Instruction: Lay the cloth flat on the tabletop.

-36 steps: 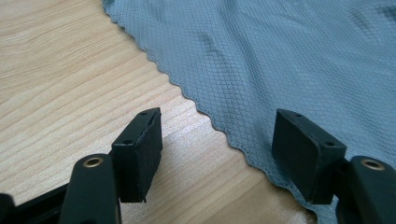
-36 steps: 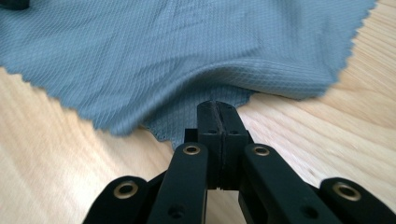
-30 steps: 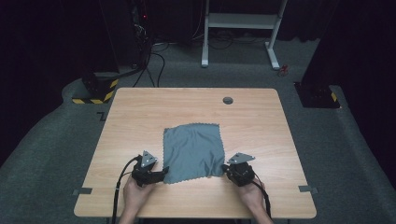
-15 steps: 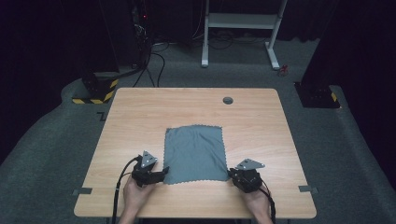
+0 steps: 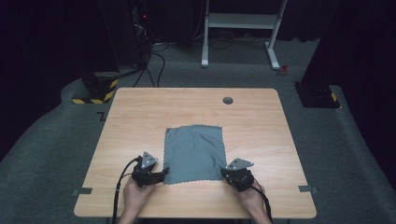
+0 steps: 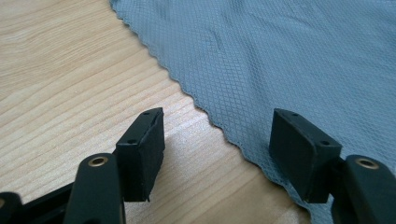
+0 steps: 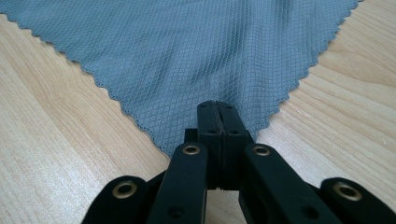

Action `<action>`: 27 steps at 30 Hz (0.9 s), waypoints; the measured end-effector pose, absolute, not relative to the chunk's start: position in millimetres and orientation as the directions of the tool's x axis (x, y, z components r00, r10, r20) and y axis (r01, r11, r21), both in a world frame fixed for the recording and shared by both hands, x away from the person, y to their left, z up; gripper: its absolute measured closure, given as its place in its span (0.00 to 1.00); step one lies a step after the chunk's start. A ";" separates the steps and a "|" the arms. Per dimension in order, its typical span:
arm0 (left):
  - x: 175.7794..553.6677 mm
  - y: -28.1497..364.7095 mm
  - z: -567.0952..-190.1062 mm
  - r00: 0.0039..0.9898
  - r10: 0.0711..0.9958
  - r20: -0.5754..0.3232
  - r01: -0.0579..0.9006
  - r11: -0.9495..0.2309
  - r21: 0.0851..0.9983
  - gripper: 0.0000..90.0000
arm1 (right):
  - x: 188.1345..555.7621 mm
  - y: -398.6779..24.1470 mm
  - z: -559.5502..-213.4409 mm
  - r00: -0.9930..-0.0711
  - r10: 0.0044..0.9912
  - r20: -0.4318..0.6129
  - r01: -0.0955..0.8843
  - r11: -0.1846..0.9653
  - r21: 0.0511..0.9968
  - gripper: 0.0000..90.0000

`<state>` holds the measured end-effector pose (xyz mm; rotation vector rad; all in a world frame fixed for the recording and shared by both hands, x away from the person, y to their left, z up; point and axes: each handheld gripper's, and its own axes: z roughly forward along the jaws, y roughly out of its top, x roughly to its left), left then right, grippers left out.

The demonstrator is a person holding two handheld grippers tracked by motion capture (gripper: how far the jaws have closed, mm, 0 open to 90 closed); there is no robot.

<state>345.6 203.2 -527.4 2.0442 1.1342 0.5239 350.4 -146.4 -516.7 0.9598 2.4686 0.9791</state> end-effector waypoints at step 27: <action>306.0 200.0 -523.6 0.630 0.776 -0.014 0.518 -0.406 0.753 0.98 | 313.4 -163.7 -516.0 -0.752 0.652 -0.100 0.416 0.586 0.696 0.99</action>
